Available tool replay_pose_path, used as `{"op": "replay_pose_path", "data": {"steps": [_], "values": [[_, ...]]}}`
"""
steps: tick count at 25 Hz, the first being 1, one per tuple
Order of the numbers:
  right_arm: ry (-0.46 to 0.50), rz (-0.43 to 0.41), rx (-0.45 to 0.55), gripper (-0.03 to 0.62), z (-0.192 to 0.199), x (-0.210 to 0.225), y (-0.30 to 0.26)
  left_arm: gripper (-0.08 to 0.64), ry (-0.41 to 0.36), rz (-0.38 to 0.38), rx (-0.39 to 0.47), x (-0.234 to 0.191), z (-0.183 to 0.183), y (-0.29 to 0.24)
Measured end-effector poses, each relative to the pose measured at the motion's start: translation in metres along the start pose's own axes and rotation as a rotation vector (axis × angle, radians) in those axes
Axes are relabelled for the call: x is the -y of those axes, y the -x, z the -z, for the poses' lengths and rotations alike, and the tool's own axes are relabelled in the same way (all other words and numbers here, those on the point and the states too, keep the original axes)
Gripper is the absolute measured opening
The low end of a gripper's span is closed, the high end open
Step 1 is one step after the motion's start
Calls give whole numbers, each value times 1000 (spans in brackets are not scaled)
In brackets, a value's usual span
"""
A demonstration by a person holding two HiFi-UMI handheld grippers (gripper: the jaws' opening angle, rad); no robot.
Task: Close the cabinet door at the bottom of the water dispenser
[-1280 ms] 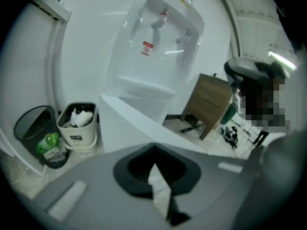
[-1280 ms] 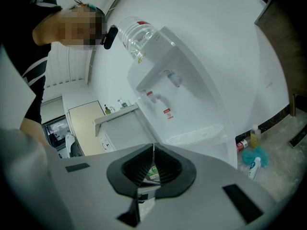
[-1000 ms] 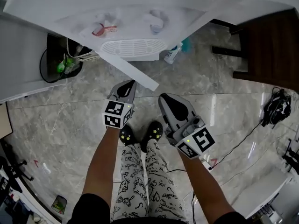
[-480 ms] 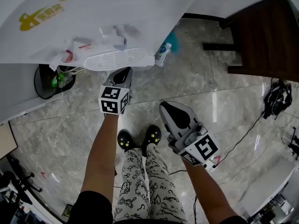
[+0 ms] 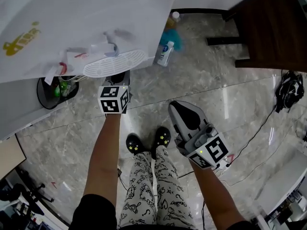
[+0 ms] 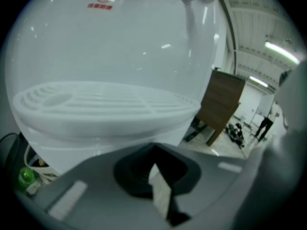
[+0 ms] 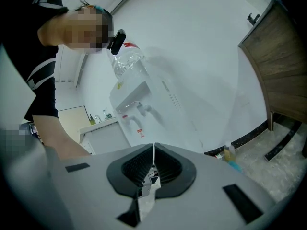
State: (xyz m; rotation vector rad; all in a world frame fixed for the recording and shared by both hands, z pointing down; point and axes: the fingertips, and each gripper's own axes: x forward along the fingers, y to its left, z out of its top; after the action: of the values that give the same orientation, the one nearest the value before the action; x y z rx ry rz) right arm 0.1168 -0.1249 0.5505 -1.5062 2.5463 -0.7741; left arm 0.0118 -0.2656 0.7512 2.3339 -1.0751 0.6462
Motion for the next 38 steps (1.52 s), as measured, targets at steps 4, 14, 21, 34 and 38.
{"op": "replay_pose_path", "data": {"steps": [4, 14, 21, 34, 38], "values": [[14, 18, 19, 17, -7, 0, 5, -2, -24, 7, -8, 2, -2, 4], [61, 39, 58, 17, -57, -33, 18, -2, -80, 200, 225, 108, -82, 151], [100, -119, 114, 17, -176, -145, 49, -2, -143, 123, 382, 141, -224, 340], [121, -353, 170, 17, -301, -309, 110, -3, -153, -59, 571, 178, -329, 551], [146, -344, 142, 15, -291, -328, 116, -2, -169, -51, 599, 192, -329, 557]]}}
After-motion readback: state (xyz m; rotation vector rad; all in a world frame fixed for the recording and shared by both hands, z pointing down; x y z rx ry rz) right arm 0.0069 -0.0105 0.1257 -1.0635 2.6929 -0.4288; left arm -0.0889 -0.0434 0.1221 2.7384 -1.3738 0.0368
